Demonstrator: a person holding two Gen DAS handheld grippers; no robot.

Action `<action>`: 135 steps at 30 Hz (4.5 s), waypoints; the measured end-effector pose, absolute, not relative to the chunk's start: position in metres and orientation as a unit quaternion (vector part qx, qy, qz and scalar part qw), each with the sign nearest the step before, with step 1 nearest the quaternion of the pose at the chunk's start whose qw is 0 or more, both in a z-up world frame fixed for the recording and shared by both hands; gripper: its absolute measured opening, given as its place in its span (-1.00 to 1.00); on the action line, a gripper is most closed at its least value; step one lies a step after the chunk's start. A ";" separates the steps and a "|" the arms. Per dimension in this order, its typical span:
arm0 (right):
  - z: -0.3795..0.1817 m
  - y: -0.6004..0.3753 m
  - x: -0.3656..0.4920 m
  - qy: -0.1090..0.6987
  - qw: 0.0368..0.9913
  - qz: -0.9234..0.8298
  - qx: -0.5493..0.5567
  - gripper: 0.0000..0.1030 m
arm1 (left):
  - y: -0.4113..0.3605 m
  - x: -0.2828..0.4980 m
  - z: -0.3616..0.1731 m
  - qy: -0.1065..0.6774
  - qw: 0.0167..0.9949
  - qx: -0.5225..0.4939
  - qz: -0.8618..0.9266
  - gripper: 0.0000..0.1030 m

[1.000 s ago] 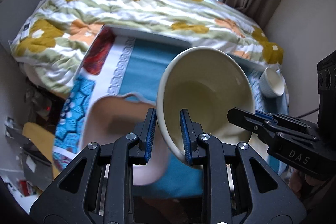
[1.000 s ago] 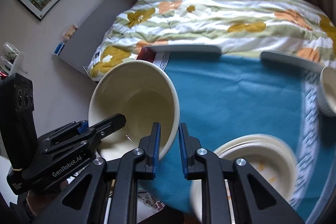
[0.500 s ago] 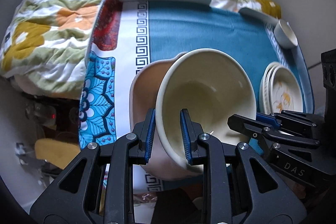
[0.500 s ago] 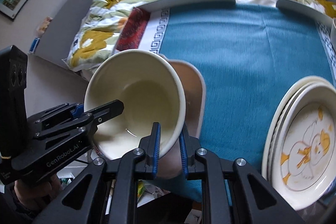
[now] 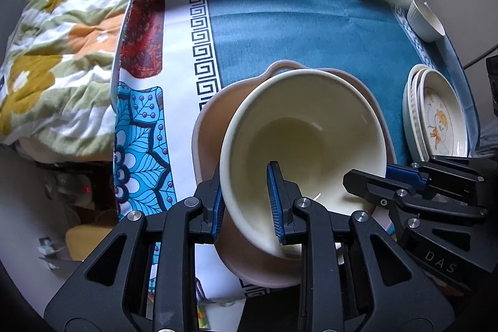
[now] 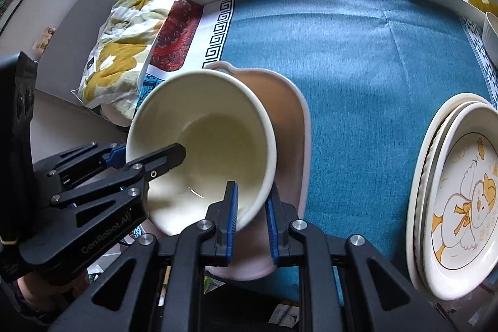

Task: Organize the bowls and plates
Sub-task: 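Carry the cream bowl with both tools and lower it into the pink bowl, then open both tools and withdraw them from the cream bowl, then grasp the small white bowl rim with the left tool while the right tool grips it, then carry the small white bowl with both tools toward the cream bowl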

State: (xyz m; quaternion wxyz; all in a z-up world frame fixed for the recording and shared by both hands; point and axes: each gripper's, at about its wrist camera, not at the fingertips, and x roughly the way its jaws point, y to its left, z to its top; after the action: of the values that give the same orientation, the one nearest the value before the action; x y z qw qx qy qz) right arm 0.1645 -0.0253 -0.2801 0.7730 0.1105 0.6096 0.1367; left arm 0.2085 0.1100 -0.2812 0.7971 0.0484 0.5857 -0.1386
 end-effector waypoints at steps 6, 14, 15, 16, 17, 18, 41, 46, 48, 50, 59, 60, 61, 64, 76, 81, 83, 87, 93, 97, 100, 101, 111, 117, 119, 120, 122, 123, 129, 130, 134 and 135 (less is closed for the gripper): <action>-0.280 -0.026 0.164 0.612 0.773 0.127 0.112 -0.69 | 0.105 0.208 -0.277 0.577 0.802 0.088 -0.129 -0.58; -0.281 -0.024 0.162 0.622 0.765 0.128 0.107 -0.69 | 0.103 0.210 -0.275 0.575 0.802 0.091 -0.134 -0.58; -0.281 -0.024 0.162 0.625 0.763 0.128 0.106 -0.69 | 0.103 0.210 -0.275 0.574 0.803 0.090 -0.135 -0.58; -0.281 -0.024 0.162 0.627 0.762 0.127 0.105 -0.69 | 0.102 0.210 -0.274 0.572 0.804 0.090 -0.136 -0.58; -0.280 -0.024 0.161 0.628 0.761 0.126 0.104 -0.69 | 0.101 0.210 -0.274 0.571 0.805 0.091 -0.136 -0.58; -0.280 -0.024 0.161 0.629 0.760 0.128 0.102 -0.69 | 0.101 0.210 -0.273 0.569 0.806 0.091 -0.136 -0.58; -0.187 -0.092 0.136 0.545 0.820 0.117 0.129 0.12 | 0.082 0.188 -0.171 0.473 0.869 0.030 -0.141 0.76; -0.163 -0.153 0.128 0.503 0.848 0.082 0.145 0.64 | 0.041 0.187 -0.148 0.456 0.876 0.013 -0.158 0.76; -0.157 -0.182 0.124 0.490 0.858 0.059 0.141 0.85 | 0.021 0.187 -0.141 0.449 0.879 0.013 -0.163 0.76; -0.150 -0.207 0.121 0.476 0.869 0.043 0.130 0.99 | -0.006 0.188 -0.133 0.439 0.882 0.010 -0.172 0.77; -0.124 -0.333 0.125 0.449 0.887 0.046 0.098 0.99 | -0.138 0.217 -0.120 0.418 0.888 -0.010 -0.190 0.98; -0.125 -0.344 0.127 0.451 0.886 0.043 0.097 0.99 | -0.148 0.222 -0.122 0.422 0.886 -0.012 -0.192 0.98; -0.126 -0.359 0.130 0.448 0.887 0.037 0.101 0.99 | -0.163 0.228 -0.125 0.426 0.882 -0.018 -0.201 0.98; -0.134 -0.389 0.138 0.436 0.891 0.024 0.121 0.99 | -0.192 0.244 -0.133 0.434 0.872 -0.032 -0.224 0.98; -0.236 -0.448 0.212 0.486 0.819 0.003 0.306 0.37 | -0.284 0.362 -0.218 0.520 0.805 0.003 -0.287 0.57; -0.269 -0.458 0.240 0.492 0.792 -0.017 0.360 0.12 | -0.314 0.401 -0.256 0.549 0.777 0.029 -0.308 0.17; -0.275 -0.459 0.249 0.494 0.793 -0.033 0.356 0.00 | -0.324 0.414 -0.269 0.558 0.767 0.036 -0.315 0.03; -0.283 -0.466 0.258 0.489 0.789 -0.062 0.368 -0.21 | -0.338 0.428 -0.286 0.570 0.751 0.047 -0.329 -0.19; -0.284 -0.466 0.263 0.486 0.797 -0.091 0.347 -0.59 | -0.347 0.435 -0.302 0.584 0.738 0.063 -0.334 -0.65; -0.289 -0.469 0.268 0.483 0.799 -0.097 0.345 -0.72 | -0.348 0.435 -0.308 0.584 0.734 0.069 -0.339 -0.79; -0.288 -0.466 0.272 0.489 0.803 -0.097 0.326 -0.71 | -0.348 0.431 -0.305 0.577 0.741 0.083 -0.334 -0.79; -0.288 -0.466 0.272 0.488 0.804 -0.093 0.327 -0.71 | -0.348 0.430 -0.305 0.574 0.743 0.088 -0.333 -0.79; -0.266 -0.457 0.275 0.494 0.819 -0.065 0.283 -0.71 | -0.333 0.410 -0.276 0.561 0.766 0.080 -0.304 -0.79; -0.222 -0.436 0.267 0.500 0.834 -0.015 0.235 -0.71 | -0.300 0.377 -0.227 0.548 0.797 0.028 -0.255 -0.79; -0.204 -0.424 0.262 0.498 0.839 0.011 0.218 -0.71 | -0.279 0.358 -0.204 0.535 0.812 0.005 -0.232 -0.79; -0.196 -0.418 0.259 0.497 0.841 0.024 0.211 -0.71 | -0.272 0.352 -0.198 0.532 0.817 -0.001 -0.225 -0.79; -0.178 -0.401 0.253 0.495 0.846 0.056 0.190 -0.71 | -0.248 0.331 -0.181 0.522 0.829 -0.022 -0.200 -0.79; -0.172 -0.392 0.249 0.494 0.848 0.070 0.179 -0.71 | -0.238 0.323 -0.175 0.518 0.834 -0.029 -0.190 -0.79; -0.146 -0.316 0.228 0.494 0.845 0.166 0.122 -0.71 | -0.154 0.263 -0.153 0.507 0.853 -0.075 -0.101 -0.79; -0.144 -0.298 0.224 0.494 0.843 0.183 0.113 -0.71 | -0.135 0.250 -0.150 0.504 0.856 -0.084 -0.084 -0.79; -0.147 -0.243 0.208 0.499 0.829 0.234 0.100 -0.71 | -0.075 0.213 -0.145 0.491 0.864 -0.105 -0.033 -0.79; -0.149 -0.230 0.205 0.501 0.825 0.242 0.096 -0.71 | -0.061 0.206 -0.145 0.490 0.865 -0.109 -0.023 -0.79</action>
State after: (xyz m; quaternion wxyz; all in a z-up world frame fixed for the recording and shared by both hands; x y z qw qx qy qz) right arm 0.2047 -0.2295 -0.1486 0.8253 0.0965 0.5008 0.2424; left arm 0.2060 -0.0608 -0.1446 0.8646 -0.1092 0.4900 -0.0231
